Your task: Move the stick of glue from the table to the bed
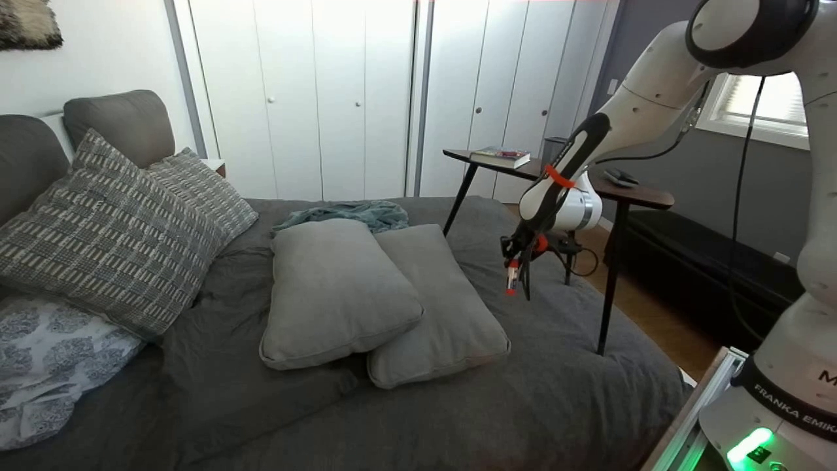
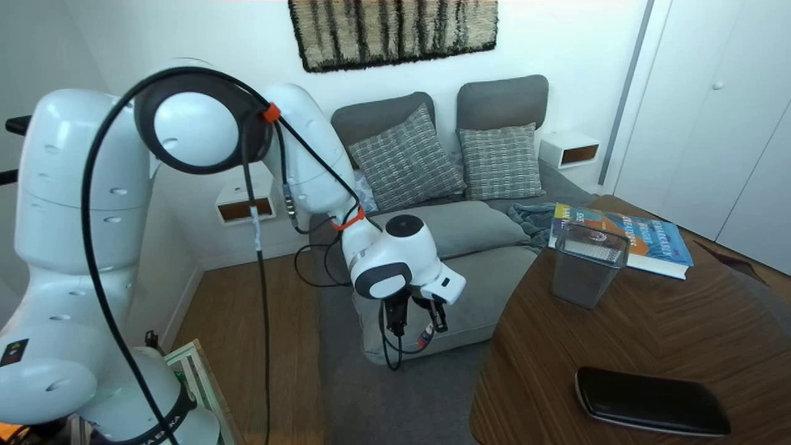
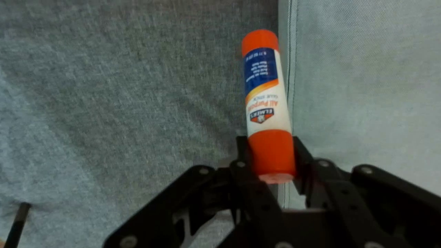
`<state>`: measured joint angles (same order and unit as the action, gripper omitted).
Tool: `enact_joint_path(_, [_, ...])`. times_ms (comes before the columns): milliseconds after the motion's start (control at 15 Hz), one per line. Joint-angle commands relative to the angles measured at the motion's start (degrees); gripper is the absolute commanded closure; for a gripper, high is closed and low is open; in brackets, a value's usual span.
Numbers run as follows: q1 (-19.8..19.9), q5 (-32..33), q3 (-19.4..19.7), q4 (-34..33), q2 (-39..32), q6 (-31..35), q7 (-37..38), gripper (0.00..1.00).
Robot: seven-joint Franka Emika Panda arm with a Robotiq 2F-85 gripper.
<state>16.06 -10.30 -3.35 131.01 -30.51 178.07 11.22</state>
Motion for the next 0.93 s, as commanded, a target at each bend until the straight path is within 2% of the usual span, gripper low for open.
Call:
enact_joint_path(0, [13.95, -5.60, -12.47, -9.02, -11.26, -2.22, -4.96, 0.92])
enact_joint_path(133, [17.39, -6.27, -13.79, -12.54, -15.85, -3.71, -6.12, 0.92])
enact_joint_path(200, [18.41, -6.00, -13.44, -14.64, -17.82, -6.99, -6.56, 0.92])
enact_joint_path(400, [19.12, -6.39, -10.32, -19.68, -21.11, -16.80, -7.48, 0.92])
enact_joint_path(467, [17.77, -5.91, -8.36, -21.96, -22.04, -20.92, -7.38, 0.92])
enact_joint_path(600, [16.27, -6.70, -6.41, -25.08, -23.62, -23.60, -7.49, 0.92])
enact_joint_path(867, [11.31, -6.53, -2.97, -29.54, -25.98, -24.02, -6.51, 0.92])
